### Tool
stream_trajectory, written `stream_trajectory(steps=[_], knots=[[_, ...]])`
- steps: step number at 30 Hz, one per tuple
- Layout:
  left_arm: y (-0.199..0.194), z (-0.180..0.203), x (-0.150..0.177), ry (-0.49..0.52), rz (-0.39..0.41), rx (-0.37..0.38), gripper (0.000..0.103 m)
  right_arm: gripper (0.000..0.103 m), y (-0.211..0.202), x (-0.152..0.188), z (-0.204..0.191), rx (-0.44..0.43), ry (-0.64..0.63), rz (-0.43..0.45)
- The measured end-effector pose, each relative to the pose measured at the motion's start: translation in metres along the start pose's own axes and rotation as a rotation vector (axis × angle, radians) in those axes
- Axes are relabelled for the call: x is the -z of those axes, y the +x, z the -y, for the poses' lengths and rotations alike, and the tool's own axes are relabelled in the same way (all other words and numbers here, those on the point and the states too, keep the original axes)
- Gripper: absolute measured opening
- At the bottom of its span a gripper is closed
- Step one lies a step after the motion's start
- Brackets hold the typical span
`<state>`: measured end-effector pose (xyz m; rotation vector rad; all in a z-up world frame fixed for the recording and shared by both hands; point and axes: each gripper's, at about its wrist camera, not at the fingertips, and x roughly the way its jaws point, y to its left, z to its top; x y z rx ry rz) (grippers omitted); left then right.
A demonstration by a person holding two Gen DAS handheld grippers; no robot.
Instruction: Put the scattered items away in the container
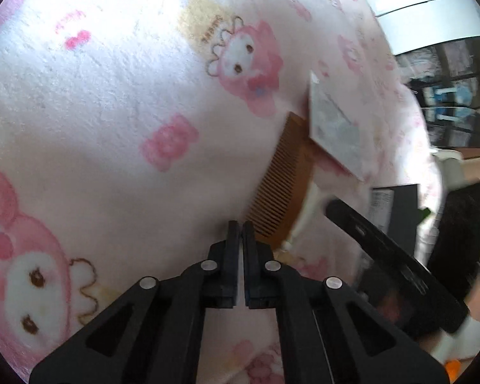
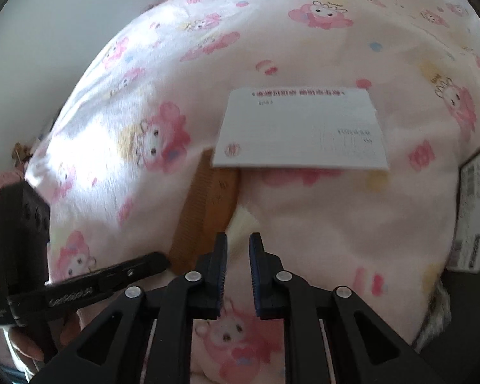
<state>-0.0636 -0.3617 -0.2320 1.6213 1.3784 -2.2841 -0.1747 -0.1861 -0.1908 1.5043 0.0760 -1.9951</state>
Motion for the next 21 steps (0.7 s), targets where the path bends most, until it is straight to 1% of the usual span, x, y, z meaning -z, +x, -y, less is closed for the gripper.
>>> stream_trajectory(steps=[1, 3, 4, 6, 8, 9, 11, 14, 15, 18, 19, 21], knots=[[0.004, 0.000, 0.000, -0.003, -0.040, 0.029, 0.003, 0.013, 0.006, -0.006, -0.001, 0.006, 0.001, -0.012], [0.012, 0.002, 0.001, -0.001, -0.094, 0.038, 0.018, 0.013, 0.018, -0.012, -0.002, 0.015, -0.001, -0.031], [0.015, 0.004, 0.002, 0.014, -0.102, 0.028, 0.020, 0.013, 0.024, -0.013, -0.003, 0.026, -0.008, -0.046], [0.021, 0.008, 0.002, 0.032, -0.116, 0.015, 0.021, 0.013, 0.035, -0.013, -0.004, 0.034, -0.015, -0.062], [0.027, 0.012, 0.000, 0.037, -0.113, 0.014, 0.019, 0.013, 0.039, -0.011, -0.005, 0.038, -0.018, -0.069], [0.030, 0.015, -0.001, 0.039, -0.110, 0.001, 0.018, 0.013, 0.039, -0.010, -0.006, 0.038, -0.025, -0.070], [0.036, 0.020, -0.002, 0.045, -0.078, -0.047, 0.014, 0.013, 0.039, -0.007, -0.010, 0.013, -0.033, -0.089], [0.027, 0.022, -0.005, 0.025, -0.020, -0.054, 0.010, 0.013, 0.043, -0.003, -0.017, -0.068, -0.032, -0.140], [0.019, 0.021, -0.006, 0.017, 0.009, -0.062, 0.009, 0.013, 0.042, -0.002, -0.019, -0.069, -0.037, -0.140], [-0.011, 0.018, -0.014, 0.011, 0.110, -0.124, 0.009, 0.013, 0.033, -0.001, -0.025, -0.050, -0.050, -0.111], [-0.018, 0.015, -0.022, 0.011, 0.124, -0.132, 0.009, 0.013, 0.027, -0.002, -0.026, -0.046, -0.042, -0.090], [-0.030, 0.004, -0.028, -0.034, 0.149, -0.133, 0.009, 0.013, 0.021, -0.006, -0.026, -0.055, -0.026, -0.069]])
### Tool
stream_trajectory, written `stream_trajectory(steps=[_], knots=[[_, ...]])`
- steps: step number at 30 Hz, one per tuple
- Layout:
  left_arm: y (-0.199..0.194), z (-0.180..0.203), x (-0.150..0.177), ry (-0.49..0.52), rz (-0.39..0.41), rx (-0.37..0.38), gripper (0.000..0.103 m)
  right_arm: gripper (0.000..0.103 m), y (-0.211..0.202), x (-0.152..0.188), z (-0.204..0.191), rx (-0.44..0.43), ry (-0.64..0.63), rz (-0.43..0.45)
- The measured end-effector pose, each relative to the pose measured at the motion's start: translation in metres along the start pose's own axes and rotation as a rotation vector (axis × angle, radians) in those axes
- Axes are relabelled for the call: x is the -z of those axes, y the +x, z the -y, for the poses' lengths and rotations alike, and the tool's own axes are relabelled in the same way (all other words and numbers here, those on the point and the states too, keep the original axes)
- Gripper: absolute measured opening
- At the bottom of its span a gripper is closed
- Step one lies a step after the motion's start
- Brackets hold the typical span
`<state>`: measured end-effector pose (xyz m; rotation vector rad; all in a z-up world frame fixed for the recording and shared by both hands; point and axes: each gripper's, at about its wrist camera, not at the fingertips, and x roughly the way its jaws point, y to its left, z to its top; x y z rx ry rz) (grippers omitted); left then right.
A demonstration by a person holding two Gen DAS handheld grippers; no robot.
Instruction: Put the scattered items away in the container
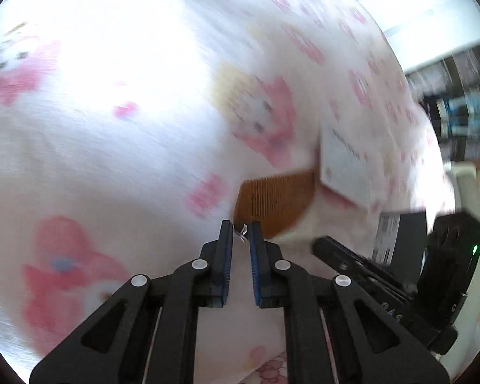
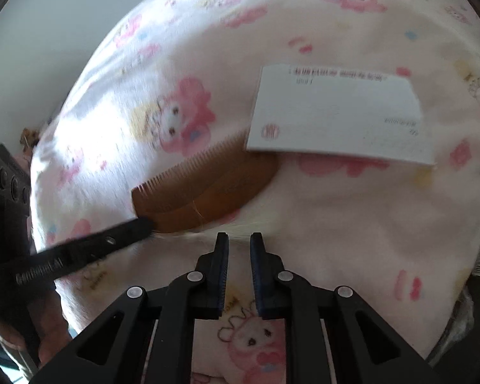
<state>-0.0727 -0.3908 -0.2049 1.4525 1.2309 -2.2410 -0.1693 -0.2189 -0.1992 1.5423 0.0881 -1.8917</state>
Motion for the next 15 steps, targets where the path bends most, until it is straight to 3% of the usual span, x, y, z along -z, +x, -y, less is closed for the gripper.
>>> stream_trajectory(steps=[1, 3, 5, 10, 11, 13, 15], knots=[[-0.002, -0.003, -0.003, -0.008, 0.004, 0.005, 0.010, 0.013, -0.003, -0.003, 0.001, -0.010, 0.016, 0.013], [0.006, -0.005, -0.003, 0.001, -0.029, 0.027, 0.029, 0.013, -0.005, -0.010, 0.002, -0.018, 0.035, 0.048], [0.019, -0.005, -0.001, -0.011, -0.066, 0.064, 0.036, 0.016, 0.000, -0.019, 0.002, 0.022, 0.027, 0.064], [0.037, 0.003, -0.004, -0.031, 0.001, 0.056, 0.034, 0.036, 0.024, -0.036, 0.014, 0.083, 0.059, 0.044], [0.040, 0.004, -0.006, -0.031, 0.018, 0.041, 0.021, 0.038, 0.026, -0.038, 0.017, 0.076, 0.071, 0.060], [0.046, 0.009, -0.008, -0.033, 0.033, 0.015, 0.018, 0.038, 0.037, -0.044, 0.023, 0.023, 0.118, 0.093], [0.044, 0.010, -0.008, -0.035, 0.044, 0.011, 0.018, 0.035, 0.051, -0.047, 0.021, -0.028, 0.130, 0.045]])
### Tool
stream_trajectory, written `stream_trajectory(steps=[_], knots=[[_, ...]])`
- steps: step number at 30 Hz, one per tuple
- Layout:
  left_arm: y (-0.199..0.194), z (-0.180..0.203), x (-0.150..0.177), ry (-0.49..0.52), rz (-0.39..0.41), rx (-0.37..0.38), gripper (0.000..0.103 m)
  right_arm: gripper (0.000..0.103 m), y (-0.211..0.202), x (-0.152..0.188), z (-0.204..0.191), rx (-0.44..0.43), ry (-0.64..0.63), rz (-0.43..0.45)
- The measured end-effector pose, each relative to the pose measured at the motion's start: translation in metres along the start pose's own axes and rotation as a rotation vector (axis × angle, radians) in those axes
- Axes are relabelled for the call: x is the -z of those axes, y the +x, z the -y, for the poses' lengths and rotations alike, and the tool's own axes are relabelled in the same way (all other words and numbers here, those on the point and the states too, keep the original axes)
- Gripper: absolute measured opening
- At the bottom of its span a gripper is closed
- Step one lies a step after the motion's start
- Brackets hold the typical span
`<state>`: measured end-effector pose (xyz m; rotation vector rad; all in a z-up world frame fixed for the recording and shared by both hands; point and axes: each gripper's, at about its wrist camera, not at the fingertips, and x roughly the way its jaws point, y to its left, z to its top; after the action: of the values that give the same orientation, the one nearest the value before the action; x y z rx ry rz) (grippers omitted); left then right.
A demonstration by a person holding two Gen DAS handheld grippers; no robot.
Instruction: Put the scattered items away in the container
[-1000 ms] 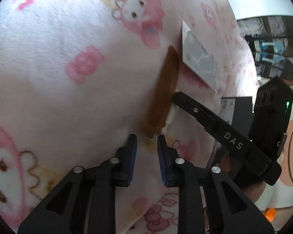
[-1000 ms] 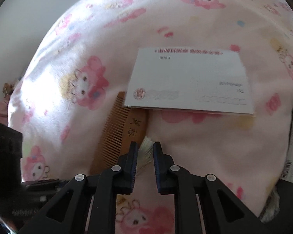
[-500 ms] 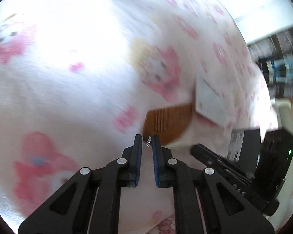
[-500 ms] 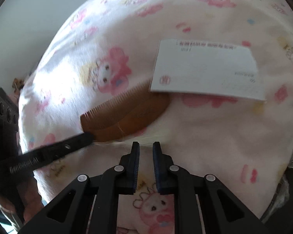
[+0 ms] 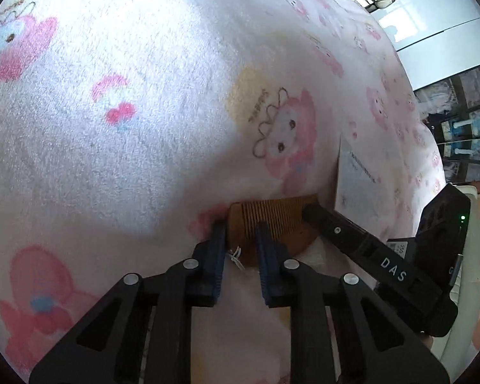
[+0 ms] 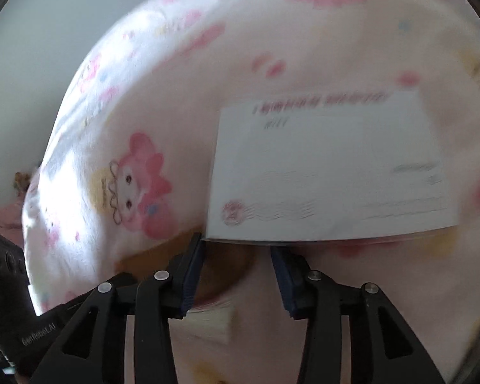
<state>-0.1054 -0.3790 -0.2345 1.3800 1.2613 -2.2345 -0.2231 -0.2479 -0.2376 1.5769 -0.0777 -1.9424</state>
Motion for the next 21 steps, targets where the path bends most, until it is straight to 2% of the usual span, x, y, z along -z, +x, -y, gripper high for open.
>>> stream_trajectory(steps=[3, 7, 10, 13, 15, 17, 21], knots=[[-0.008, -0.008, 0.001, 0.002, -0.013, 0.026, 0.018, 0.033, -0.006, 0.002, -0.010, 0.009, -0.051, 0.013], [-0.013, -0.017, 0.004, 0.029, -0.041, 0.033, 0.019, 0.028, -0.020, 0.012, -0.012, -0.026, -0.070, -0.022], [-0.019, -0.018, 0.016, 0.019, -0.113, 0.020, 0.020, 0.028, -0.029, 0.026, -0.013, -0.019, -0.089, -0.041], [-0.018, -0.011, 0.022, 0.038, -0.152, 0.006, 0.019, 0.028, -0.038, 0.042, -0.010, -0.008, -0.107, -0.076], [-0.016, -0.008, 0.022, 0.076, -0.163, -0.009, 0.029, 0.028, -0.041, 0.048, -0.006, -0.014, -0.110, -0.092], [-0.008, -0.007, 0.020, 0.081, -0.175, -0.015, 0.033, 0.028, -0.036, 0.049, 0.000, -0.034, -0.082, -0.098], [0.003, -0.006, 0.020, 0.054, -0.152, -0.057, 0.033, 0.030, -0.025, 0.053, -0.009, -0.017, -0.084, -0.117]])
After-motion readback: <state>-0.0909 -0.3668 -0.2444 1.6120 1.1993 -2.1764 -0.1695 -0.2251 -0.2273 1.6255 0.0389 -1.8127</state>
